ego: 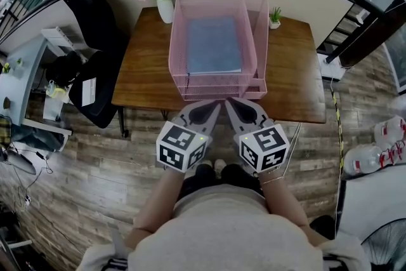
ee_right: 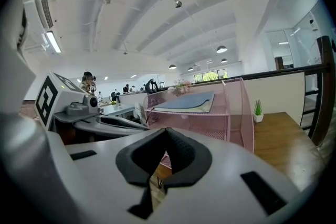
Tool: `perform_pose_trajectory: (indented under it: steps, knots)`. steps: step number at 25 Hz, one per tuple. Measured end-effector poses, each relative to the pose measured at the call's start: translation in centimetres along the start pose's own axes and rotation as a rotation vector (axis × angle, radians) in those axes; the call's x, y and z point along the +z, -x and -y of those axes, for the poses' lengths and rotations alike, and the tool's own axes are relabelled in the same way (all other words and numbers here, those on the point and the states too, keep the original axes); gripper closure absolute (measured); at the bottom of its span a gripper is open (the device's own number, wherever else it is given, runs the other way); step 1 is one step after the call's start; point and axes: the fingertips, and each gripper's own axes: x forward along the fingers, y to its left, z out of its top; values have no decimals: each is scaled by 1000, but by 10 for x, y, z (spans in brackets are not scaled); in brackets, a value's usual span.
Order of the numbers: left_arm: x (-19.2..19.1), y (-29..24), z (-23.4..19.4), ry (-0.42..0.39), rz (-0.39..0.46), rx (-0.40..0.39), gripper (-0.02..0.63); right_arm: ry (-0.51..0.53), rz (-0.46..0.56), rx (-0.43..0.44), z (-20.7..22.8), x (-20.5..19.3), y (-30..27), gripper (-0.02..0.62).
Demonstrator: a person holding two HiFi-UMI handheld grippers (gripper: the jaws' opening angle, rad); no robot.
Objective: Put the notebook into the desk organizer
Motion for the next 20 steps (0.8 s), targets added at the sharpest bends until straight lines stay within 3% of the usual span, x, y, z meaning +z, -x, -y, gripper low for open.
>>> perform_pose_trajectory:
  steps: [20]
  knots:
    - [-1, 0, 3, 25, 3, -13, 595, -3, 6, -11, 2, 1, 2, 586]
